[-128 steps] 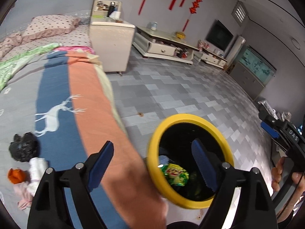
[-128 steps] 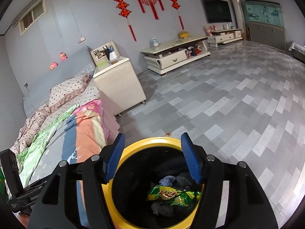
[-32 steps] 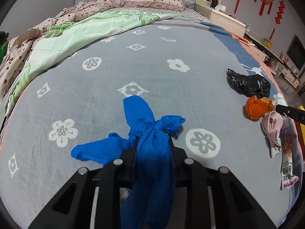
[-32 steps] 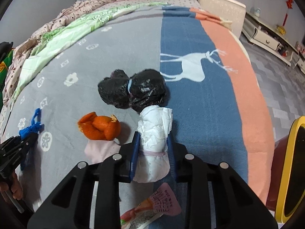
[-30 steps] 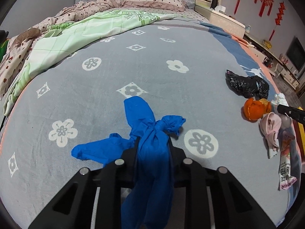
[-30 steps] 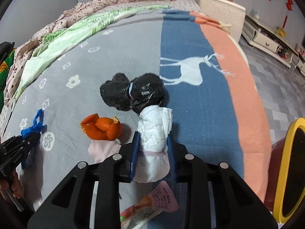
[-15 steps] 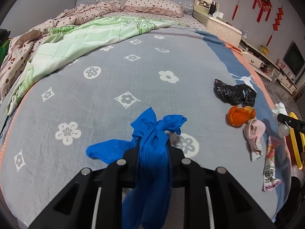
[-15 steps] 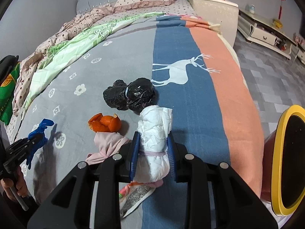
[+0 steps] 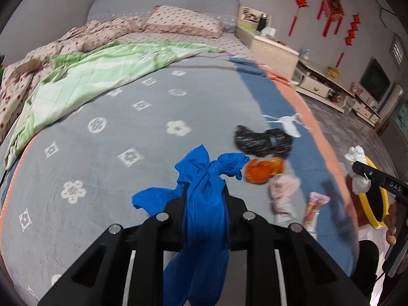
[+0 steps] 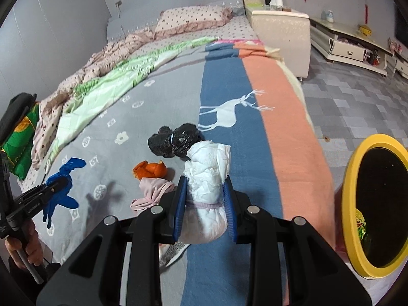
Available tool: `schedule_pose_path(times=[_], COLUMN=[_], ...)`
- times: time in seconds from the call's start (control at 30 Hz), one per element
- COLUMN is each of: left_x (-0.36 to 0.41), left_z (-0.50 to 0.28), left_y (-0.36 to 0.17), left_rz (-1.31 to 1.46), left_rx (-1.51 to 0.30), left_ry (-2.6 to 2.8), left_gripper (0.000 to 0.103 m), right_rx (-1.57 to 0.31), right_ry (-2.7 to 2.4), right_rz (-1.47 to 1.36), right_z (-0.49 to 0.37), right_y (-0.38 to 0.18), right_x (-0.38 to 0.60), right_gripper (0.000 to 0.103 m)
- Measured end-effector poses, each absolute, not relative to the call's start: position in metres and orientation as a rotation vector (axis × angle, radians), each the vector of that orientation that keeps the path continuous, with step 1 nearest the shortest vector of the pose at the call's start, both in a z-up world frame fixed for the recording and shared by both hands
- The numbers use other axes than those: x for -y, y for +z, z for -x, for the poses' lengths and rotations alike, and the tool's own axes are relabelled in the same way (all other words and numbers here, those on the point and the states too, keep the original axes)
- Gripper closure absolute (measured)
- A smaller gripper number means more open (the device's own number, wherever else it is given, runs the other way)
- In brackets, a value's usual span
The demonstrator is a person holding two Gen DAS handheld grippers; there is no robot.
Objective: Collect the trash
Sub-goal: 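Lift and carry the diaper and glove with both tools toward the yellow-rimmed bin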
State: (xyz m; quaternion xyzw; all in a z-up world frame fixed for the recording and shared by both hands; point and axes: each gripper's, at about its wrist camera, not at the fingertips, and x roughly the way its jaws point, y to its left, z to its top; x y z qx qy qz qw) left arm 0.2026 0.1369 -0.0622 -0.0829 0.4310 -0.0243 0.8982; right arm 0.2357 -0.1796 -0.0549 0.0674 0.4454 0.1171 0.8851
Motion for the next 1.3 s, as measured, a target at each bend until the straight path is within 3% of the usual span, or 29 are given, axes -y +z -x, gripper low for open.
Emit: schedule_pose_path(times=[1.3], left_x=[0.121], left_z=[-0.224], left_y=[0.021], left_rz=[0.019], left_rx=[-0.813], left_ry=[-0.456], left_gripper=[0.083], right_rx=[-0.696], right_ry=[-0.031], right_rz=[-0.326], right_z=[-0.165], right_y=[0.047], right_x=[0.417], right_gripper=[0.076])
